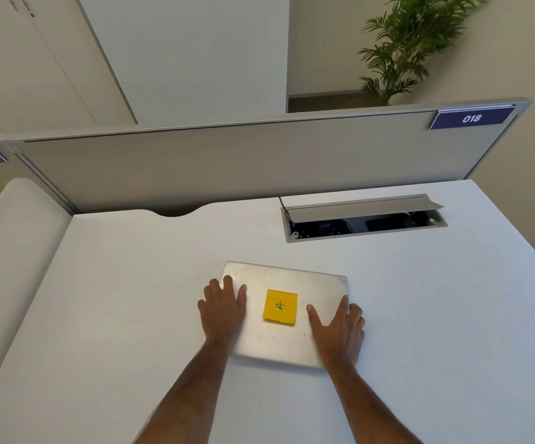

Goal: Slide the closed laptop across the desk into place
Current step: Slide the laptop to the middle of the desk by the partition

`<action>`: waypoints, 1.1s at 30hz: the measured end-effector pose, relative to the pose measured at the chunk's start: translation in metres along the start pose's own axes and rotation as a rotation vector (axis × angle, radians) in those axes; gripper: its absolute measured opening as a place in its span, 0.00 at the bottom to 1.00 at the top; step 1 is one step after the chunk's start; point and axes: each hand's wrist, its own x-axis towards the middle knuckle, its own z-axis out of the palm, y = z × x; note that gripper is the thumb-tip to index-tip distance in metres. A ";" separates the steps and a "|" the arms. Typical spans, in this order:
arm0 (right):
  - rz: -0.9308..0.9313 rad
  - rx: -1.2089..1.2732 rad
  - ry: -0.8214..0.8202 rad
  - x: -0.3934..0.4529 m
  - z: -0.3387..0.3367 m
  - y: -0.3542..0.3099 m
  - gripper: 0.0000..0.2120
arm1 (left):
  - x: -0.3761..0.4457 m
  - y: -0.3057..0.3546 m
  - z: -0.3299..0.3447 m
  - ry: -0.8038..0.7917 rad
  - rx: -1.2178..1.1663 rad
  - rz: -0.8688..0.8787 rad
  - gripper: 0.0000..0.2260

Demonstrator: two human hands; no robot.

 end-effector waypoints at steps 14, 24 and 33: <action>-0.223 -0.099 -0.073 0.024 0.000 -0.003 0.43 | -0.041 -0.009 -0.002 -0.095 -0.104 -0.207 0.19; -0.236 -0.176 -0.046 0.018 0.004 -0.006 0.40 | -0.041 -0.009 -0.004 -0.098 -0.079 -0.206 0.18; -0.231 -0.204 -0.061 0.015 0.008 -0.003 0.40 | -0.041 -0.011 0.002 -0.069 -0.003 -0.161 0.15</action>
